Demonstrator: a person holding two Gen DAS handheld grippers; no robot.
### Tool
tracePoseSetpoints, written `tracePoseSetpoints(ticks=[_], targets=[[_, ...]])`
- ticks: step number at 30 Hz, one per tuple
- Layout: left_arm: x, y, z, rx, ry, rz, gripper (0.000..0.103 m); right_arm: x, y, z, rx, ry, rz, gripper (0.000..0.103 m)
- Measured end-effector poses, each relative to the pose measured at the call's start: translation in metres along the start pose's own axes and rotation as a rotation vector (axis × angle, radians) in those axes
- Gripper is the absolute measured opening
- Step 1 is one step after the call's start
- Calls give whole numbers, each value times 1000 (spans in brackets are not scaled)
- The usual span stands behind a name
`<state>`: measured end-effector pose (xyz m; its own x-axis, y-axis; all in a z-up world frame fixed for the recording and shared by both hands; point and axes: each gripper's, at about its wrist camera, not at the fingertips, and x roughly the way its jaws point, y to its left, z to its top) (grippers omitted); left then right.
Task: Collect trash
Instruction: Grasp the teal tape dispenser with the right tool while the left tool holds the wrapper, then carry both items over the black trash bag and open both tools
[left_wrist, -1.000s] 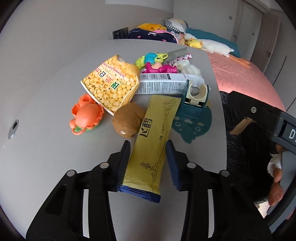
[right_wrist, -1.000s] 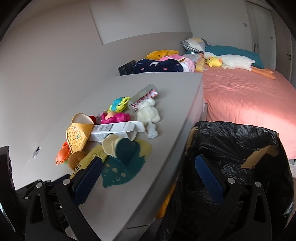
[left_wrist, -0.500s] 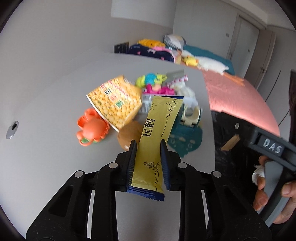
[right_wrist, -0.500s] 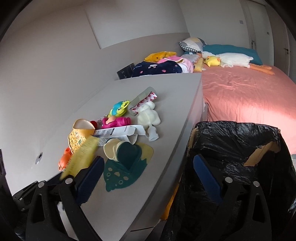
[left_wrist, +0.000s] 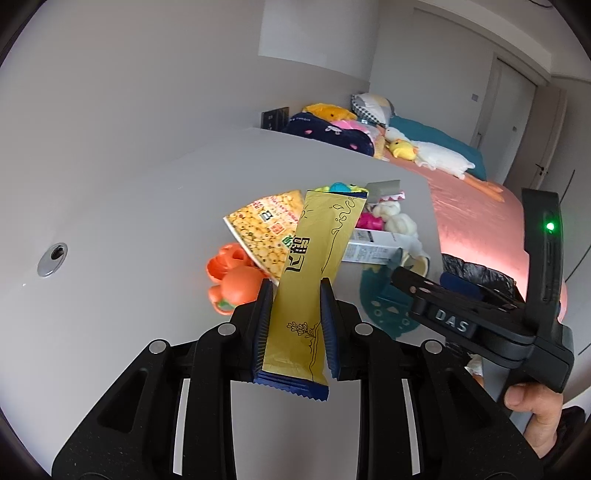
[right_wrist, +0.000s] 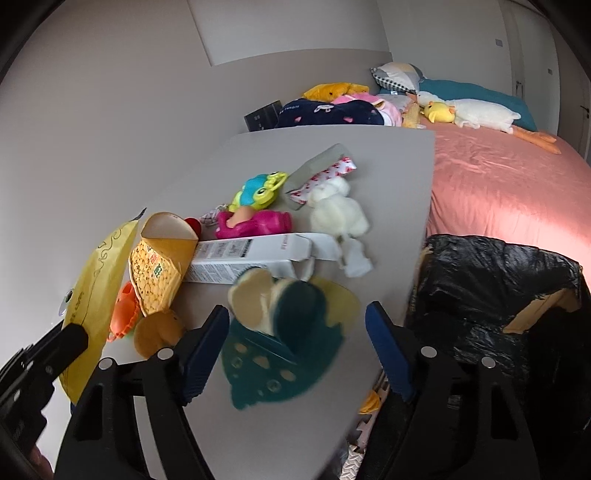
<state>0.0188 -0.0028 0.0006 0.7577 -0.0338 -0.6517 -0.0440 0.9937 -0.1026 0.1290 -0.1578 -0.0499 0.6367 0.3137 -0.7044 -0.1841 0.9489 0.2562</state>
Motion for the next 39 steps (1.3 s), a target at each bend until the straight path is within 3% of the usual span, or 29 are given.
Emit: tracePoseSetpoints(ticks=[2, 4, 7, 12, 16, 29, 39], targets=[[2, 3, 1, -5, 3, 1, 25, 5, 6, 1, -6, 4, -3, 75], [3, 6, 1, -7, 4, 3, 25, 14, 15, 3, -31, 23, -39, 59], [1, 7, 2, -7, 2, 5, 25, 23, 19, 4, -49, 33, -82, 50], [-3, 6, 3, -13, -6, 1, 25, 20, 16, 1, -40, 20, -65, 47], [-8, 3, 2, -12, -13, -6, 25, 8, 5, 2, -10, 5, -21, 37], [-17, -12, 5, 22, -36, -18, 25, -31, -22, 7, 39, -36, 75, 36], [-15, -48, 14, 52, -41, -70, 25, -63, -46, 14, 59, -94, 48, 36]])
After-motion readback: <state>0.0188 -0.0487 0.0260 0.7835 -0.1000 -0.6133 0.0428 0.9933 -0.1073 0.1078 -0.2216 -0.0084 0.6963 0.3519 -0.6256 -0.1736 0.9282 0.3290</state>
